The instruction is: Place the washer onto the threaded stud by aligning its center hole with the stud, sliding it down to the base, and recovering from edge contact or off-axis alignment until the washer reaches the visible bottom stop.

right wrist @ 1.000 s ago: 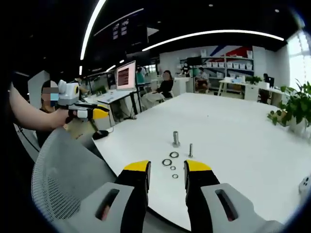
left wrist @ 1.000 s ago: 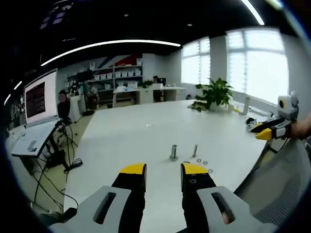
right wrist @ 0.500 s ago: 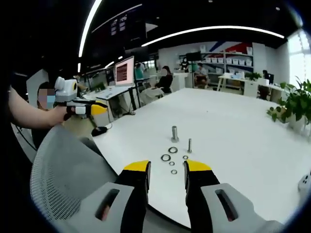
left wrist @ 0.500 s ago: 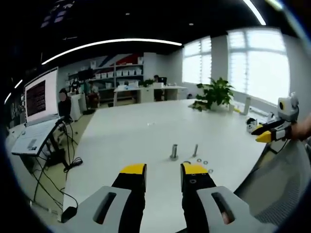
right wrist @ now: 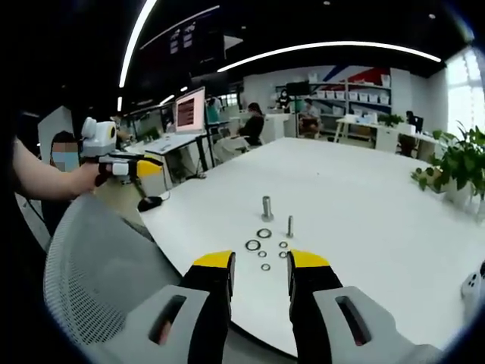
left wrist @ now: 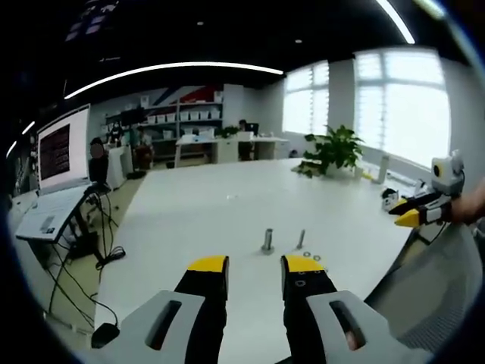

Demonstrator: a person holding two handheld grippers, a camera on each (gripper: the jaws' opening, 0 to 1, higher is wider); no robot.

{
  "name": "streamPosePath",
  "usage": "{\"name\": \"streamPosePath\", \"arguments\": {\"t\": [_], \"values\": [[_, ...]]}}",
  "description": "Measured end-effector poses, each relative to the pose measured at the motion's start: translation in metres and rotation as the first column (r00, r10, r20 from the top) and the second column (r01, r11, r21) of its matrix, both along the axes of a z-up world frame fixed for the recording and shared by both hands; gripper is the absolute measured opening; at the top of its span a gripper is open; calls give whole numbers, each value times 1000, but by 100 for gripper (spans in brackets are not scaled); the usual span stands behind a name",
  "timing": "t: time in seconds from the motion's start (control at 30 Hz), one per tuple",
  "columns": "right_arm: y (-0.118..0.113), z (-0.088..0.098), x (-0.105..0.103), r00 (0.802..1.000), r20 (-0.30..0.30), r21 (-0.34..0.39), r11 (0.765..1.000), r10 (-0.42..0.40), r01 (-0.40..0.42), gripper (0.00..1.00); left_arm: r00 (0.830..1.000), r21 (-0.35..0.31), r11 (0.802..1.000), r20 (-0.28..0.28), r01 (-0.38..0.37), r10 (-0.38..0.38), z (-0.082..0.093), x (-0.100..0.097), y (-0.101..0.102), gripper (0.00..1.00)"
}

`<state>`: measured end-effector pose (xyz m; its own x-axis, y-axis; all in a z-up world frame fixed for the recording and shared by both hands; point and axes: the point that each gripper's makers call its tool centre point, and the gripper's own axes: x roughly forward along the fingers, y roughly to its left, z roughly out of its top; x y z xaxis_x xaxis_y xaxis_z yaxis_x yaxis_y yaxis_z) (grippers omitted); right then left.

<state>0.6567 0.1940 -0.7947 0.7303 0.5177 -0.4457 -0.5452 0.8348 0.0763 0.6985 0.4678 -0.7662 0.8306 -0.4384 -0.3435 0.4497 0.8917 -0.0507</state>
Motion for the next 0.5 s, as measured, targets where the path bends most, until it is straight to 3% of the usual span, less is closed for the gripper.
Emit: {"name": "streamPosePath", "arguments": {"t": [0.5], "values": [[4,-3,-2,1000,-18,-12,1000,14,-14,30,1000,-22,1000,-10,6,-6,-1,0,1,25]]}}
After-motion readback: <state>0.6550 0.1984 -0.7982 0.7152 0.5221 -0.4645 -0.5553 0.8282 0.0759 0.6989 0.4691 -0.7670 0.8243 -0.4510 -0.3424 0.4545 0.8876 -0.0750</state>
